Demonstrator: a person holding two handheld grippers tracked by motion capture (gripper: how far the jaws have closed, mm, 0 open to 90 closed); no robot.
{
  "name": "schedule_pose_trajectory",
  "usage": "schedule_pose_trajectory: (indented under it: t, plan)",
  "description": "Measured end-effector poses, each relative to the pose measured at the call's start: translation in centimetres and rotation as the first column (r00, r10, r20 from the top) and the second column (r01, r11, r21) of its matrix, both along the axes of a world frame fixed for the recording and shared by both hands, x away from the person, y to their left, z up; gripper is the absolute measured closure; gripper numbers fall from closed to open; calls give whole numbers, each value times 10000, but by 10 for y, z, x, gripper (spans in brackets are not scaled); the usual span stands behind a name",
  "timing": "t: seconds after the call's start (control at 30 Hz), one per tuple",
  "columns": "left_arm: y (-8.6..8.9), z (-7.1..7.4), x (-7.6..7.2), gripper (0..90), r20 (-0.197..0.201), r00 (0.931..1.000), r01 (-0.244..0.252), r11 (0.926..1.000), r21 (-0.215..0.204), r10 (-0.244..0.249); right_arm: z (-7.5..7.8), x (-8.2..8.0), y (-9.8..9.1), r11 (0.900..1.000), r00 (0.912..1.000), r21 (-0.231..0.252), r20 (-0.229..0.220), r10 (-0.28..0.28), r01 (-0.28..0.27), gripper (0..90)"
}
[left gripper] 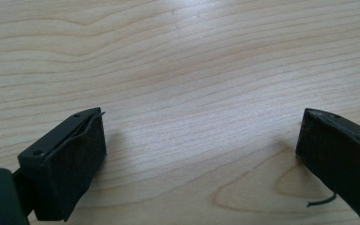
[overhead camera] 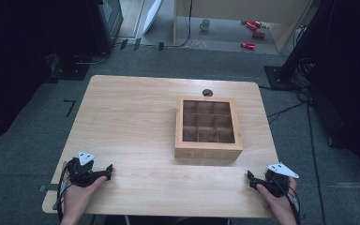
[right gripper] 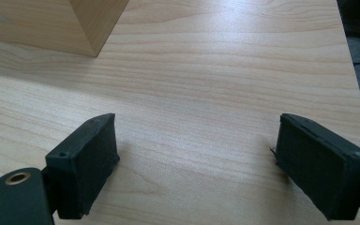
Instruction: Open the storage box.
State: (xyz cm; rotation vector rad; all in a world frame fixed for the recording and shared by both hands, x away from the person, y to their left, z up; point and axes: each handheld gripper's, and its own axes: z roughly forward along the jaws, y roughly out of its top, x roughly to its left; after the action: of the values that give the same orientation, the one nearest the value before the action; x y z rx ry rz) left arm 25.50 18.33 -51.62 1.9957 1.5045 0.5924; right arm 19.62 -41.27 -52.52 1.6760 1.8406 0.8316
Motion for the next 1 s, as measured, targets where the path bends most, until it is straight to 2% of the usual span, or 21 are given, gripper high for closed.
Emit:
schedule_pose_trajectory:
  t: [0.07, 0.27, 0.4, 0.53, 0.67, 0.9, 1.0]
  plan:
    - [-4, 2, 0, 21, 4, 9999, 156, 9997, -189, -156, 0, 0, 0, 10000, 10000, -11, 7, 3, -3, 132]
    - [-28, 17, -4, 23, 481, 9949, 916, 9931, -735, -882, 0, 0, 0, 10000, 10000, -1, 28, -69, 69, 136]
    - [-49, 25, -4, 44, 707, 9872, 1467, 9876, -559, -1426, 2, -1, 0, 9999, 9998, -24, -74, -169, 169, 137]
    - [-70, 28, 0, 44, 714, 9777, 2017, 9776, -599, -1974, 7, -2, 3, 9993, 9996, 243, 28, -284, 284, 137]
    - [-85, 31, 3, 62, 745, 9693, 2402, 9674, -804, -2345, 17, -2, 11, 9997, 9995, 140, 252, -203, 200, 137]
    - [-118, 40, 8, 74, 945, 9487, 3113, 9435, -1134, -3017, 38, 2, 22, 9996, 9976, 292, 696, -7, -14, 140]
    - [-133, 40, 9, 141, 1045, 9409, 3338, 9343, -1249, -3222, 46, 6, 26, 9994, 9963, 299, 845, 130, -156, 141]
